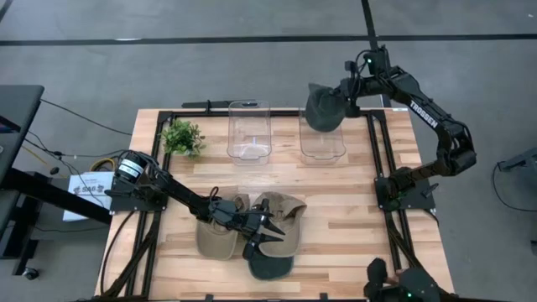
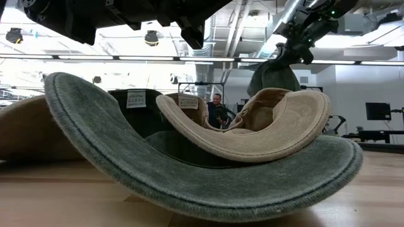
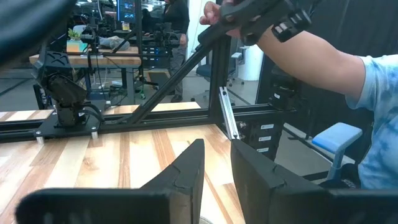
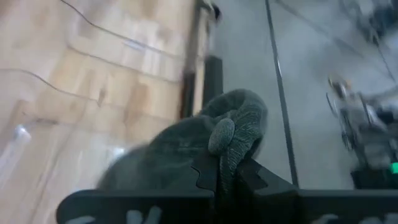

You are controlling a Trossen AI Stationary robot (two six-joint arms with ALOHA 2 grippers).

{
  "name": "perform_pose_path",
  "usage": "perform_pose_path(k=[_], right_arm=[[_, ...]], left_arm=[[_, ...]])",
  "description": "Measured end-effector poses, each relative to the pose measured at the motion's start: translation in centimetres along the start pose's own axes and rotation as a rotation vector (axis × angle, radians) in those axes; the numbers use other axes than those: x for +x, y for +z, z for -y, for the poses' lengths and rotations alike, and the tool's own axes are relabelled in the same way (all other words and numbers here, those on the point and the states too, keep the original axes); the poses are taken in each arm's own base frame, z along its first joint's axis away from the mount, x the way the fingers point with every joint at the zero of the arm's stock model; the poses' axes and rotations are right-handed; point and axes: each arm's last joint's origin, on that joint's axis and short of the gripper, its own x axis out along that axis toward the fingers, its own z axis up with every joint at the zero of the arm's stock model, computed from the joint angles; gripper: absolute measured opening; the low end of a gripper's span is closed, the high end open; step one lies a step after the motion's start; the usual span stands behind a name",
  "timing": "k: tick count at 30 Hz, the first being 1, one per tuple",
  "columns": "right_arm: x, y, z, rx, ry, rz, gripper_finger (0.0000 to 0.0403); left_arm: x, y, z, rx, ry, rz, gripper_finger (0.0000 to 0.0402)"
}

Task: Pick & Place hat
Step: Put the right black cap into the right transparent bin

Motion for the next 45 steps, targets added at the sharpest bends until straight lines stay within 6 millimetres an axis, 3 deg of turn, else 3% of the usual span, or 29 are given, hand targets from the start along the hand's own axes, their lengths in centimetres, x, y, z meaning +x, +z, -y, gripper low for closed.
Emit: perform_pose_path(k=[7, 12, 20, 24, 36, 45], right_arm=[[0.3, 1.3, -0.9, -0.120, 0.126, 0.271, 0.0003], [0.8, 1.1, -1.4, -0.110, 0.187, 0.299, 0.0003], [3.9, -2.4, -1.5, 0.026, 0.298, 0.137, 0.0003], [4.4, -3.7, -1.2, 0.020, 0.296, 0.082, 0.0002], [2.9, -3.2, -0.3, -0.084, 0.159, -0.054, 0.0002], [3.1, -3.4, 0.1, -0.125, 0.094, -0.212, 0.0005]], left_arm=[[0.0, 0.0, 0.0, 0.000, 0.000, 0.000, 0.0076], [0.0, 0.0, 0.0, 0.000, 0.000, 0.000, 0.0076], [0.0, 0.0, 0.0, -0.002, 0.000, 0.000, 0.0076], [0.0, 0.0, 0.0, -0.003, 0.000, 0.000, 0.0076], [0.0, 0.0, -0.1, -0.003, 0.027, 0.000, 0.0076], [0.0, 0.0, -0.1, -0.003, 0.032, 0.001, 0.0076]])
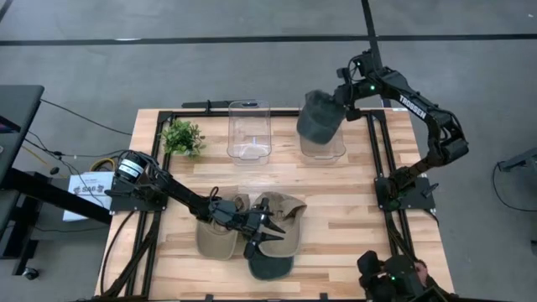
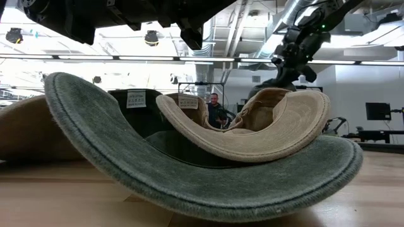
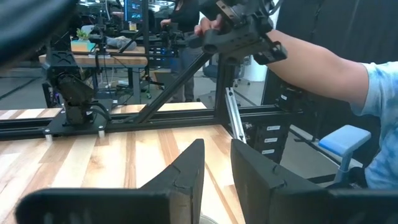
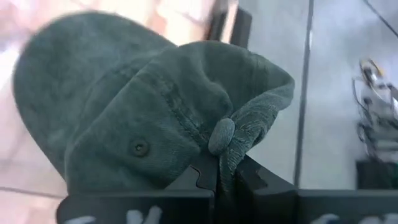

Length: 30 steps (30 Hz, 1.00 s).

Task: Pick & Place hat
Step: Put the right black cap into the right transparent bin

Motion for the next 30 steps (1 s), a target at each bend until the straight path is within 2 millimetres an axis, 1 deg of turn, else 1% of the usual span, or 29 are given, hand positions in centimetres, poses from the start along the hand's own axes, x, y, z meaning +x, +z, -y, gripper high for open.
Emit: perform_pose_path(k=[4, 10, 19, 23, 26, 30], right_arm=[[0.0, -0.2, 0.1, -0.004, -0.020, -0.062, 0.0004], [0.0, -0.2, 0.5, -0.013, -0.063, -0.089, 0.0004], [0.0, -0.2, 0.7, -0.029, -0.077, -0.088, 0.0003], [-0.1, -0.2, 0.6, -0.069, -0.072, -0.089, 0.0002], [-0.6, 0.2, 0.5, -0.106, -0.075, -0.064, 0.0002], [-2.3, 1.1, 0.0, -0.182, -0.080, 0.040, 0.0002]], left_arm=[[0.0, 0.0, 0.0, 0.000, 0.013, 0.000, 0.0076], [0.0, 0.0, 0.0, 0.000, 0.013, 0.000, 0.0076], [0.0, 0.0, 0.0, 0.000, 0.013, 0.000, 0.0076], [0.0, 0.0, 0.0, 0.000, 0.013, 0.000, 0.0076], [0.0, 0.0, 0.0, 0.000, 0.013, 0.000, 0.0076], [0.0, 0.0, 0.0, 0.000, 0.013, 0.000, 0.0076]])
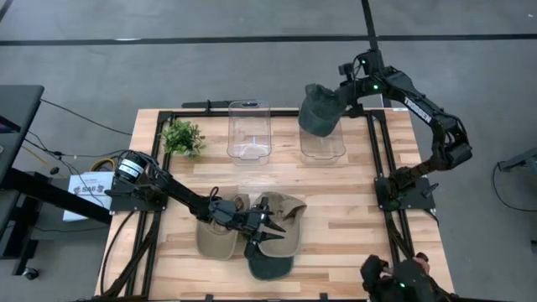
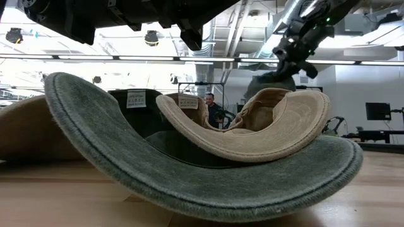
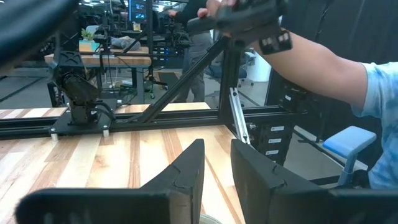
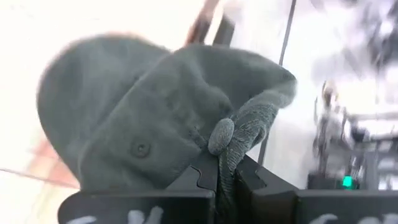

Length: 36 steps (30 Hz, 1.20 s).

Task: Pick & Place hat
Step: Put the right black cap into the right transparent bin

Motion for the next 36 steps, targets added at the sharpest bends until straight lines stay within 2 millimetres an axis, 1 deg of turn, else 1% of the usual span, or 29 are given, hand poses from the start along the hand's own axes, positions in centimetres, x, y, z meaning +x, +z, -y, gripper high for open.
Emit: perform_pose_path(k=[4, 7, 9, 15, 20, 24, 28, 31, 36], right_arm=[[-1.8, 0.9, -0.4, -0.020, -0.009, 0.129, 0.0002], [-2.1, 1.1, -0.9, -0.002, 0.034, 0.166, 0.0003], [-1.6, 1.1, -1.2, 0.015, 0.073, 0.171, 0.0004], [0.8, 0.7, -1.4, 0.085, 0.157, 0.172, 0.0005], [2.1, 0.3, -1.0, 0.153, 0.142, 0.056, 0.0002], [2.3, -0.1, -0.5, 0.221, 0.081, -0.072, 0.0002], [2.3, -0.3, -0.1, 0.283, 0.032, -0.161, 0.0002], [2.3, -0.3, 0.0, 0.323, 0.014, -0.184, 0.0002], [2.5, 0.2, -0.1, 0.319, 0.027, -0.176, 0.0002]], left_arm=[[0.0, 0.0, -0.2, 0.000, 0.004, 0.000, 0.0076], [0.0, 0.0, -0.4, 0.001, 0.010, 0.000, 0.0076], [0.0, 0.0, -0.4, 0.000, 0.012, 0.000, 0.0076], [0.0, 0.0, -0.4, -0.022, 0.011, 0.000, 0.0076], [0.0, 0.0, -0.4, -0.022, 0.011, 0.000, 0.0076], [0.0, 0.0, -0.4, -0.022, 0.011, 0.000, 0.0076], [0.0, 0.0, -0.4, -0.022, 0.011, 0.000, 0.0076], [0.0, 0.0, -0.4, -0.022, 0.011, 0.000, 0.0076], [0.0, 0.0, -0.4, -0.022, 0.011, 0.000, 0.0076]])
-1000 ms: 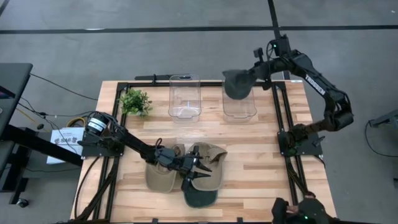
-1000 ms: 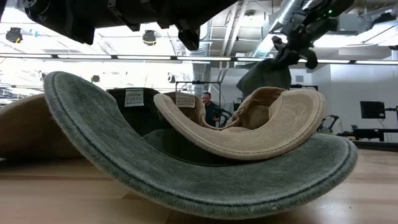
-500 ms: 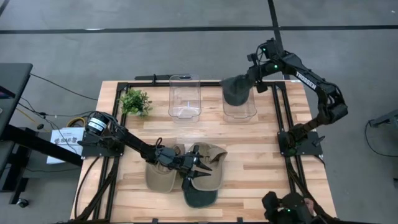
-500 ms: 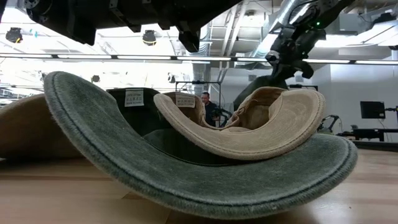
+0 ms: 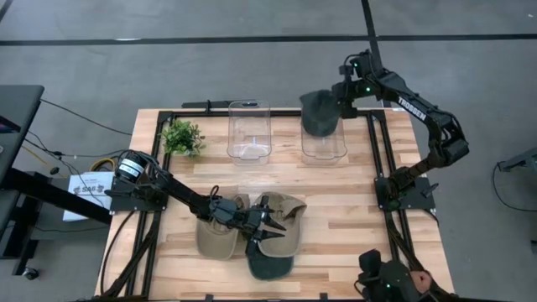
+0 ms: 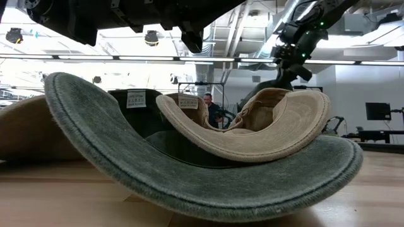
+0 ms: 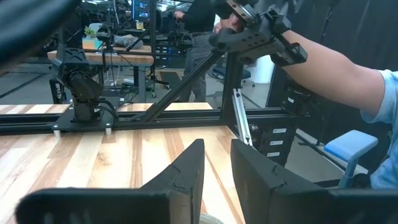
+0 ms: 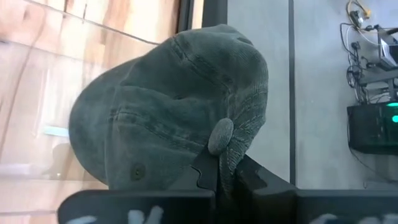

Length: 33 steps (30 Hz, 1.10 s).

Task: Pick & Place hat
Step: Put the right black cap into the right transparent bin

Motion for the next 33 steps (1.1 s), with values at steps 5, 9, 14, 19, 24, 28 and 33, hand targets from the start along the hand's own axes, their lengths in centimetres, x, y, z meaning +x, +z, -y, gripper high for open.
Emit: perform_pose_path(k=[5, 9, 14, 19, 24, 28, 33], right_arm=[[0.2, 0.9, -0.3, -0.024, 0.009, 0.017, 0.0007], [0.3, 1.4, -0.6, -0.017, 0.020, 0.028, 0.0007], [0.4, 1.7, -0.6, 0.054, 0.015, 0.037, 0.0011], [0.4, 1.7, -0.5, 0.219, 0.007, 0.039, 0.0034], [0.4, 1.7, -0.4, 0.310, 0.007, 0.040, 0.0080], [0.4, 1.7, -0.5, 0.347, 0.013, 0.036, 0.0124], [0.4, 1.6, -0.7, 0.367, 0.026, 0.013, 0.0181]], left_arm=[[0.0, 0.0, 0.0, 0.000, 0.000, 0.000, 0.0076], [0.0, 0.0, 0.0, 0.000, 0.000, 0.000, 0.0076], [0.0, 0.0, 0.0, 0.000, 0.000, 0.000, 0.0076], [0.0, 0.0, 0.0, 0.000, 0.000, 0.000, 0.0076], [0.0, 0.0, 0.0, 0.000, 0.000, 0.000, 0.0076], [0.0, 0.0, 0.0, 0.000, 0.000, 0.000, 0.0076], [0.0, 0.0, 0.0, 0.000, 0.000, 0.000, 0.0076]])
